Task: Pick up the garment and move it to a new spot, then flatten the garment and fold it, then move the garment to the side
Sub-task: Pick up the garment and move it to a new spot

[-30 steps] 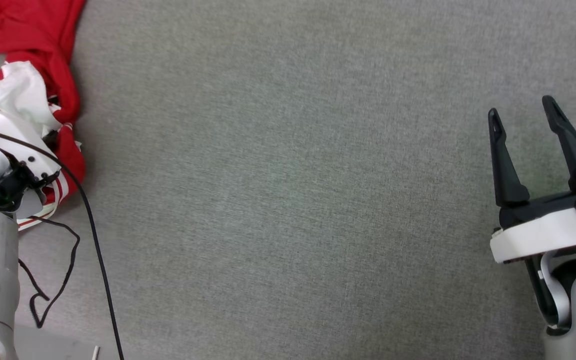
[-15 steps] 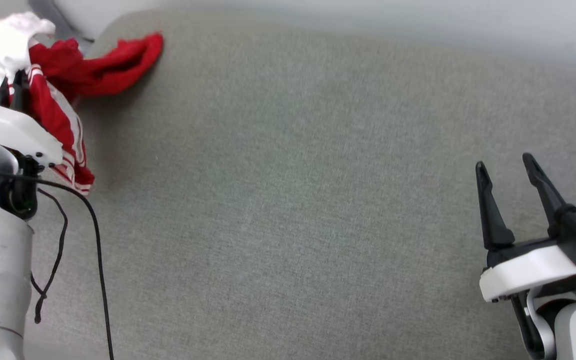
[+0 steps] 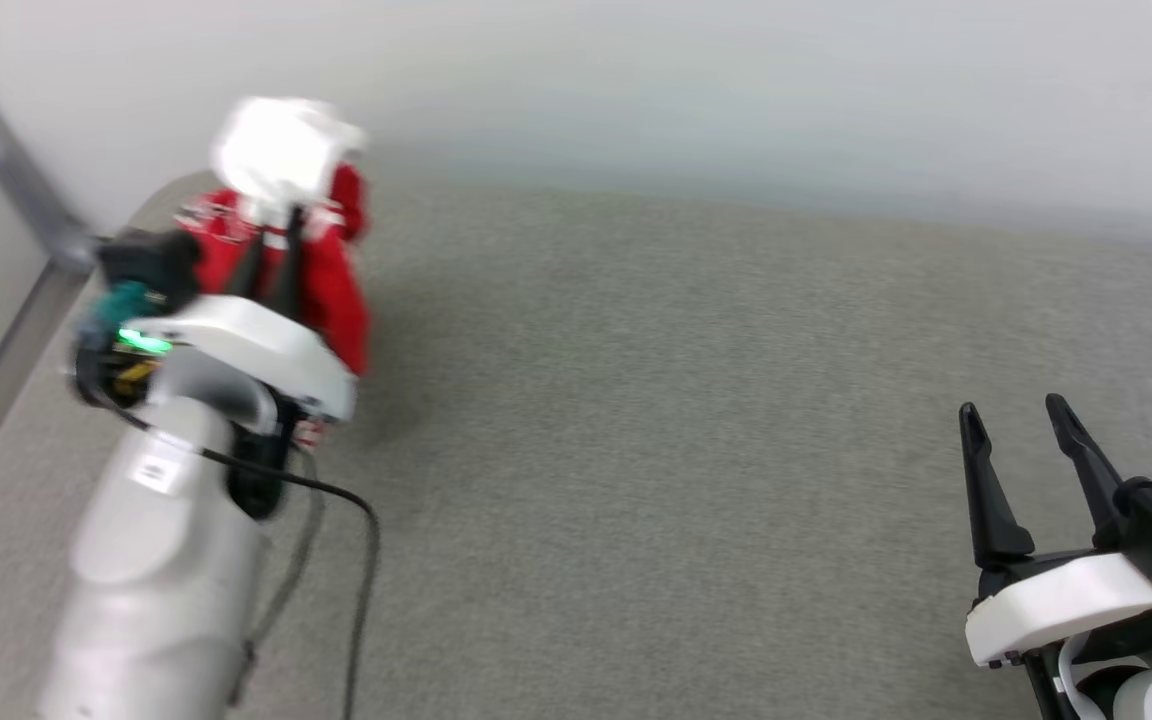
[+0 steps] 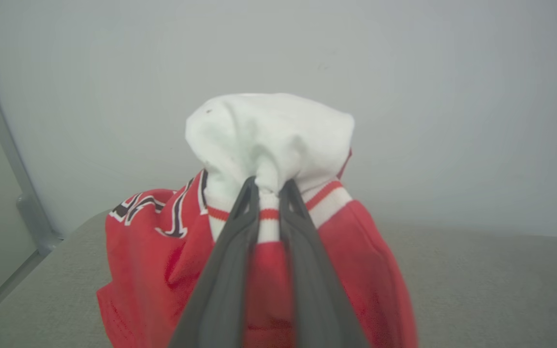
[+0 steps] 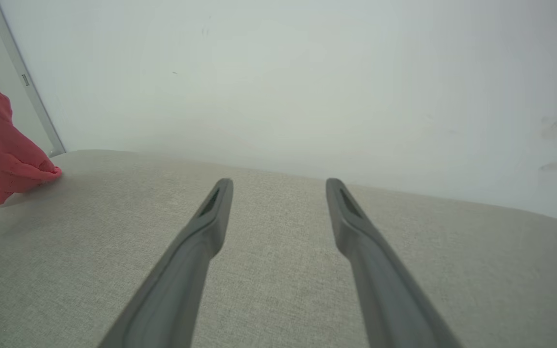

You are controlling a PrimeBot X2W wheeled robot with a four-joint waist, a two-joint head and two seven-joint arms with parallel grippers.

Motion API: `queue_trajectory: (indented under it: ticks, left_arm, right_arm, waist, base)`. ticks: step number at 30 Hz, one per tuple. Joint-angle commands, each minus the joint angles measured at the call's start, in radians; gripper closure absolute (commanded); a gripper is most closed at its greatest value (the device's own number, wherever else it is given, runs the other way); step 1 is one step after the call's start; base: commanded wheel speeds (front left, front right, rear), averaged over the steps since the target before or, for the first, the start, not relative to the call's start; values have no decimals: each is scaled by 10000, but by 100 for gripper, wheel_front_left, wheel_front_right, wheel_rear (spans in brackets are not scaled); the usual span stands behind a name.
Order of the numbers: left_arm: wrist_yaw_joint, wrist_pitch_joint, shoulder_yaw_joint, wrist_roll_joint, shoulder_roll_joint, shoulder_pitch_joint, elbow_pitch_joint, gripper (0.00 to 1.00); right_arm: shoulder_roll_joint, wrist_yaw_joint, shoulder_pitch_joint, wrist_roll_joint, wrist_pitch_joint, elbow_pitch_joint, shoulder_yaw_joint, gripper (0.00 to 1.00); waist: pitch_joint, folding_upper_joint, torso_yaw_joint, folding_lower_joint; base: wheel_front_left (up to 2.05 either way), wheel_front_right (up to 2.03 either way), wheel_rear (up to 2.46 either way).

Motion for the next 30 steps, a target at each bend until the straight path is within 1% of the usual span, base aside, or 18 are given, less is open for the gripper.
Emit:
queue_trajectory:
  ticks: [1, 7, 9, 12, 15, 18, 19, 24, 30]
  left_arm:
    - [-43, 27, -171, -33, -200, 284, -215, 100]
    - [-134, 370, -1319, -76, -1051, 1075, -1058, 100]
    - [-141, 429, -1699, -66, -1239, 1219, -1287, 100]
    - [-163, 522, -2546, -62, -1610, 1381, -1679, 100]
    - [-166, 478, -3579, -35, -1799, 1520, -2224, 100]
    - [-168, 396, -4612, -29, -1872, 1684, -2639, 100]
    - [-168, 396, -4612, -29, -1872, 1684, -2639, 100]
    - [-169, 350, -5862, -33, -1874, 1991, -2889, 100]
    - [-161, 348, -6706, -16, -1504, 2139, -2401, 100]
  right_arm:
    - [22, -3, 111, 93, 1, 33, 14, 0]
    - [18, -5, 36, 167, -26, 84, 35, 0]
    - [22, -3, 17, 202, -29, 79, 75, 0]
    - [21, -3, 55, 266, -62, 28, -63, 0]
    - [22, -3, -38, 379, -118, -27, -68, 0]
    - [21, -3, -184, 435, -210, -57, -127, 0]
    - [21, -3, -184, 435, -210, -57, -127, 0]
    - [21, -3, -366, 490, -361, -89, -225, 0]
    - [20, -3, -717, 521, -509, -29, -265, 0]
  waist:
    - [-239, -1, -497, 2]
    - [-240, -1, -1582, 2]
    - [-164, -1, -1933, 2]
    - [17, -1, -2288, 2]
    - [371, -1, -2609, 2]
    - [759, -1, -2779, 2]
    - [759, -1, -2779, 2]
    - [1473, -1, -2781, 2]
    - [2093, -1, -2496, 2]
  base:
    - [0, 0, 0]
    - [0, 0, 0]
    - [0, 0, 0]
    - [0, 0, 0]
    - [0, 0, 0]
    - [0, 0, 0]
    - [0, 0, 0]
    - [0, 0, 0]
    - [0, 0, 0]
